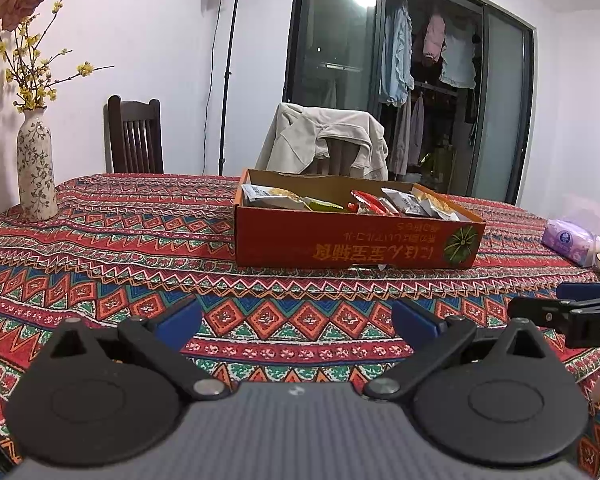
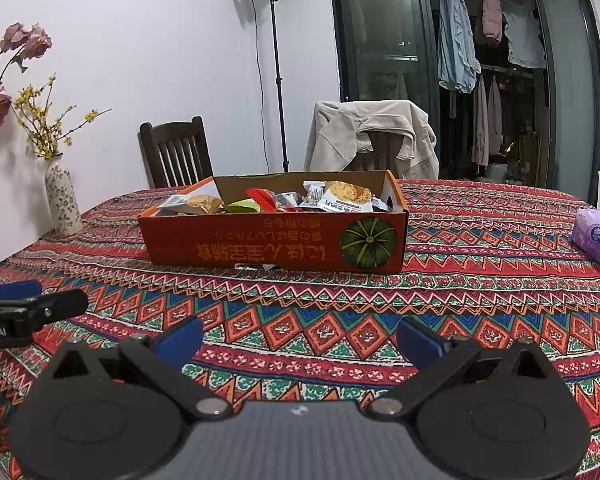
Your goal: Organize snacks
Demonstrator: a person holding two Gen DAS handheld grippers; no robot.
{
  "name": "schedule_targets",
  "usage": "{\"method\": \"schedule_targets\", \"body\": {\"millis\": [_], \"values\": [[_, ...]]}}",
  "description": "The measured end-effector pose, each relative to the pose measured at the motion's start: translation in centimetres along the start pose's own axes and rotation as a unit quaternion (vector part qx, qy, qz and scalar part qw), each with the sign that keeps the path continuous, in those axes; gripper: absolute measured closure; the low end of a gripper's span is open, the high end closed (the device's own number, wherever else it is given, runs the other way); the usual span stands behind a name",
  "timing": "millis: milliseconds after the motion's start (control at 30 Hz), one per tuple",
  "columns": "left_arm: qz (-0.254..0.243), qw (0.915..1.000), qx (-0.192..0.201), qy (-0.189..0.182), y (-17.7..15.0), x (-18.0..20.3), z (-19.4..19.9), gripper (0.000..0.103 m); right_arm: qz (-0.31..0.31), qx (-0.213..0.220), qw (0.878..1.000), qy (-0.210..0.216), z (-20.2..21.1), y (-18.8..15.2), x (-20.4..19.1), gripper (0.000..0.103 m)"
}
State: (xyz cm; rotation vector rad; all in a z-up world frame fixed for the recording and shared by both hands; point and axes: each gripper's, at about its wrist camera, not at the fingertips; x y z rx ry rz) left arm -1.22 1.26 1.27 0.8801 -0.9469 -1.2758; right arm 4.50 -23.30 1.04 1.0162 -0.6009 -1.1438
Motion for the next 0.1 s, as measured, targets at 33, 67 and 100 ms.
{"method": "schedule_targets", "body": {"millis": [33, 67, 100], "values": [[0.001, 1.0, 0.001, -0.002, -0.02, -0.07, 0.02, 0.0, 0.0, 0.0, 1.0, 0.0, 0.0, 0.01, -0.01, 0.0], [0.0, 1.0, 0.002, -0.003, -0.03, -0.08, 0.04, 0.0, 0.0, 0.0, 1.0, 0.0, -0.01, 0.03, -0.04, 0.0], [0.0, 1.0, 0.002, -0.003, -0.05, -0.08, 0.05, 0.0, 0.0, 0.0, 1.0, 0.0, -0.01, 0.03, -0.04, 0.0]]}}
Point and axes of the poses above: each gripper's, at about its wrist camera, not at the fingertips, and z roughly against the way its jaws point, x to its right, y to its top
